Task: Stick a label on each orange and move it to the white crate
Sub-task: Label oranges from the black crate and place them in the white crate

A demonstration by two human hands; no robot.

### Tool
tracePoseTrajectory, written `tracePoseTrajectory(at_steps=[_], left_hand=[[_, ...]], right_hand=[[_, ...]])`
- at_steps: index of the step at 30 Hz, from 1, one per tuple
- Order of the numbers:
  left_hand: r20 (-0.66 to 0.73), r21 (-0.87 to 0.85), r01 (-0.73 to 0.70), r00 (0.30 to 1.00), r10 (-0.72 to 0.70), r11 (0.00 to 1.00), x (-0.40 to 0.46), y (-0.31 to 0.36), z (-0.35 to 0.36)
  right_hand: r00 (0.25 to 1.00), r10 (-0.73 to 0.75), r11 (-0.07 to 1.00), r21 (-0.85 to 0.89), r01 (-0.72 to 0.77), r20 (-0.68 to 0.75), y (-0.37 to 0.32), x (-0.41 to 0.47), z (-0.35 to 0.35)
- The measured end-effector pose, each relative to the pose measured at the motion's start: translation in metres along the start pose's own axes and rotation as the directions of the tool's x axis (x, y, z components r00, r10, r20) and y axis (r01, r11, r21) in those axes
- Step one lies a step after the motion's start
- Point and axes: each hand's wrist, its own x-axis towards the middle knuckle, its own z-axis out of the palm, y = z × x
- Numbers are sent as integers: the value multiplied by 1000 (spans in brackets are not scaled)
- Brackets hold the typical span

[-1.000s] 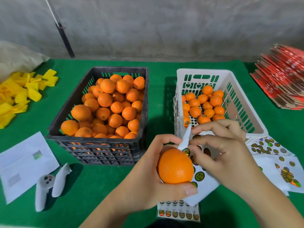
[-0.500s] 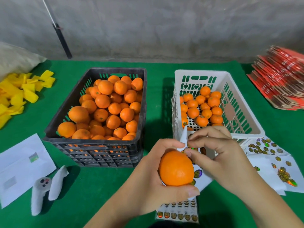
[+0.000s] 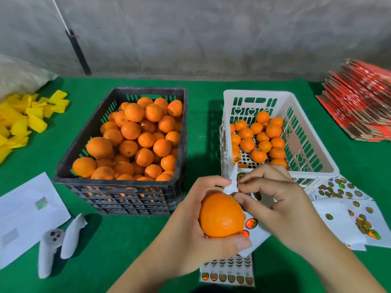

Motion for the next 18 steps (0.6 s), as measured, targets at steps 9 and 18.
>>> tracePoseTrajectory(at_steps=[9, 18], left_hand=[[24, -59, -13, 1000, 15, 998, 0, -4, 0], [38, -95, 20, 999, -17, 995, -2, -6, -3]], right_hand=[[995, 33, 992, 118, -44, 93, 8, 1, -9], [994, 57, 990, 120, -68, 91, 15, -1, -13]])
